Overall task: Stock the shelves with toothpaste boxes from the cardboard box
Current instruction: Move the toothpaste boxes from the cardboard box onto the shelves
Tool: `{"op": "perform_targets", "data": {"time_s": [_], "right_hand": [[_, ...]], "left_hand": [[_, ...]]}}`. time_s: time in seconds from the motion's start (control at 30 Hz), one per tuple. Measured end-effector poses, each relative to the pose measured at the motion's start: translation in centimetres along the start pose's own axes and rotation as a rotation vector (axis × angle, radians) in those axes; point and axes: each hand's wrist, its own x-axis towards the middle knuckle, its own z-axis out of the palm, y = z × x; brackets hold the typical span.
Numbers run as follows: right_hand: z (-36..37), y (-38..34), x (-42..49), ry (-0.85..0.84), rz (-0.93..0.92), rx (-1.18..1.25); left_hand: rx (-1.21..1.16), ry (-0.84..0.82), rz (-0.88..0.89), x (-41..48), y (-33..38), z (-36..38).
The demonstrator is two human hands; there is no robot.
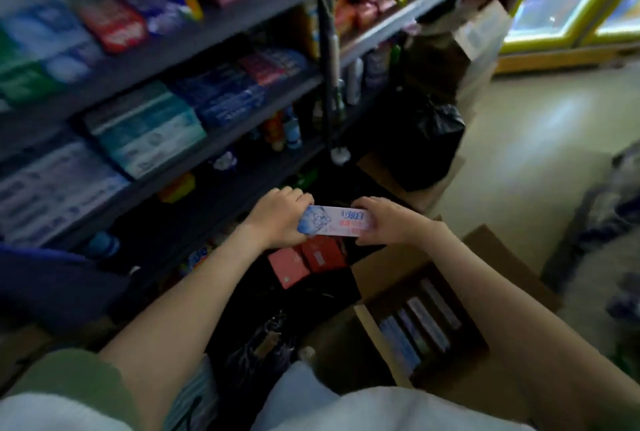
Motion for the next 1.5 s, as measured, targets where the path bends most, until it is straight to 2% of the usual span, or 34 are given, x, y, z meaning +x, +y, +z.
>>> {"op": "perform_targets", "data": {"time_s": [0.2,0.3,0.37,0.53,0.67,0.83,0.9,0.93,0.97,1.03,1.1,1.13,1.17,1.2,1.23,1.3,1.37,1.5], "right_hand": [[-2.5,-11.1,6.2,-0.003,-0.276,-0.191],[-2.6,-17.2,8.9,-0.07,-0.4,-0.237],[-2.7,-18.8,9.9,-0.085,-0.421,-0.234],[-1.6,-26.7,12.8,-0.001,-0.56,-0.331],[-0.9,-31.2,15.4,0.054,-0.599,-0.368],[-1.2,-34.3,18.2,0.048,-0.629,-0.34],[-1.3,-34.8,19.4,0.029,-0.616,-0.362],[-1.4,-34.8,20.0,0.017,-0.607,-0.372],[-1.4,-34.8,20.6,0.006,-0.598,-0.382],[-1.5,-34.6,21.4,-0.012,-0.585,-0.407],[-1.3,-34.2,21.9,-0.034,-0.565,-0.383],[-1.2,-33.9,22.2,-0.05,-0.552,-0.351],[-1.0,-33.8,22.4,-0.068,-0.543,-0.322],[-0.9,-33.6,22.6,-0.09,-0.537,-0.303],[-0.8,-33.5,22.8,-0.113,-0.536,-0.286],[-0.8,-33.1,23.2,-0.171,-0.516,-0.221],[-0.8,-32.5,23.5,-0.212,-0.477,-0.092],[-1.7,-30.7,24.1,-0.179,-0.347,0.316]], "left_hand": [[0.04,0.111,-0.35,-9.2,-5.9,-2.7],[0.094,0.166,-0.523,-14.2,-8.3,-3.0],[0.082,0.165,-0.575,-15.4,-9.1,-3.1],[0.231,0.388,-0.769,-20.8,-12.1,-3.9],[0.349,0.587,-0.808,-22.4,-13.7,-3.6],[0.318,0.555,-0.764,-22.6,-15.4,-1.4],[0.169,0.567,-0.819,-22.4,-16.1,-0.8],[0.035,0.599,-0.908,-22.3,-16.7,-0.5],[-0.137,0.664,-1.034,-22.2,-17.1,-0.5],[-0.521,0.931,-1.36,-21.5,-18.2,-0.2],[-1.102,1.206,-1.684,-20.9,-19.6,-0.7],[-1.523,1.27,-1.752,-20.7,-20.1,-1.2],[-1.912,1.304,-1.7,-20.6,-20.5,-1.5],[-2.211,1.335,-1.564,-20.4,-20.6,-1.8],[-2.394,1.374,-1.426,-20.0,-20.5,-2.1],[-2.485,1.47,-1.246,-19.3,-20.2,-2.4],[-2.466,1.522,-1.153,-18.8,-20.3,-2.3],[-2.388,1.475,-1.116,-17.4,-21.0,-3.2]]}}
